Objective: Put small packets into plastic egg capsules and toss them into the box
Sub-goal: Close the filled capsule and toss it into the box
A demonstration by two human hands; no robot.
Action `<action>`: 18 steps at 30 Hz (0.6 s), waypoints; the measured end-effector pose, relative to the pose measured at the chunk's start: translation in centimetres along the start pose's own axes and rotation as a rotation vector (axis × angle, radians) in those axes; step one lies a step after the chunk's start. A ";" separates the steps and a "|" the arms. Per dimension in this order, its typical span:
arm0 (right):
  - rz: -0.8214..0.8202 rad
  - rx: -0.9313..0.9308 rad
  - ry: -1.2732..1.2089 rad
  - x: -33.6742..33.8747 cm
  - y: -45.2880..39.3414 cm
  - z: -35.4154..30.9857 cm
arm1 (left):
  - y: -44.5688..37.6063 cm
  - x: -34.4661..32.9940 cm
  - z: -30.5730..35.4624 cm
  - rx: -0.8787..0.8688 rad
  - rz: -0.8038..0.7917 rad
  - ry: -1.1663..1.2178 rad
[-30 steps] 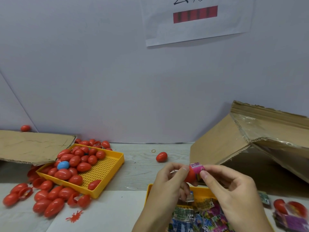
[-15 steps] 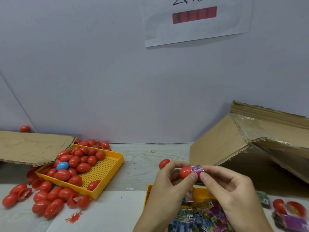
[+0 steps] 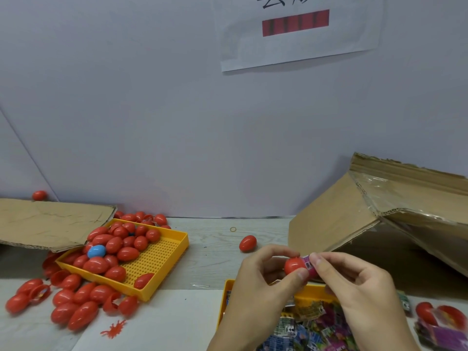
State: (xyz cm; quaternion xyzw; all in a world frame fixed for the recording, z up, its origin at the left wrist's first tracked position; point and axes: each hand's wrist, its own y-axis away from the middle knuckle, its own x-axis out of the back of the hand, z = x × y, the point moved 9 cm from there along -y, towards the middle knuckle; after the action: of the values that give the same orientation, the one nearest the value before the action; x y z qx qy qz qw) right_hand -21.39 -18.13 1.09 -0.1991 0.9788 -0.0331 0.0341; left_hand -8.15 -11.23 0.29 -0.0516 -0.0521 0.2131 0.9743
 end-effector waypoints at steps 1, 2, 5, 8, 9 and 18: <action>0.001 -0.001 0.005 0.0 0.0 0.0 | 0.0 0.1 0.0 -0.001 0.010 -0.019; 0.002 -0.001 0.013 0.0 0.0 -0.1 | 0.0 0.3 -0.1 0.000 0.021 -0.037; 0.007 0.004 0.039 0.0 0.1 -0.2 | 0.0 0.4 0.0 -0.006 0.036 -0.075; 0.001 0.002 0.064 -0.1 0.1 -0.1 | 0.0 0.4 0.2 -0.015 0.036 -0.091; 0.001 0.003 0.077 -0.1 0.1 -0.1 | 0.1 0.4 0.3 -0.018 0.034 -0.093; 0.004 0.019 0.134 0.0 0.1 0.1 | 0.1 0.4 0.7 -0.036 0.044 -0.121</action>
State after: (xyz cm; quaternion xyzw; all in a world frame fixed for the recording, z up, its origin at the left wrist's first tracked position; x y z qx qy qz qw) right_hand -21.37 -18.05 1.03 -0.1942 0.9789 -0.0556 -0.0297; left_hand -7.92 -10.91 0.97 -0.0574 -0.1137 0.2362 0.9633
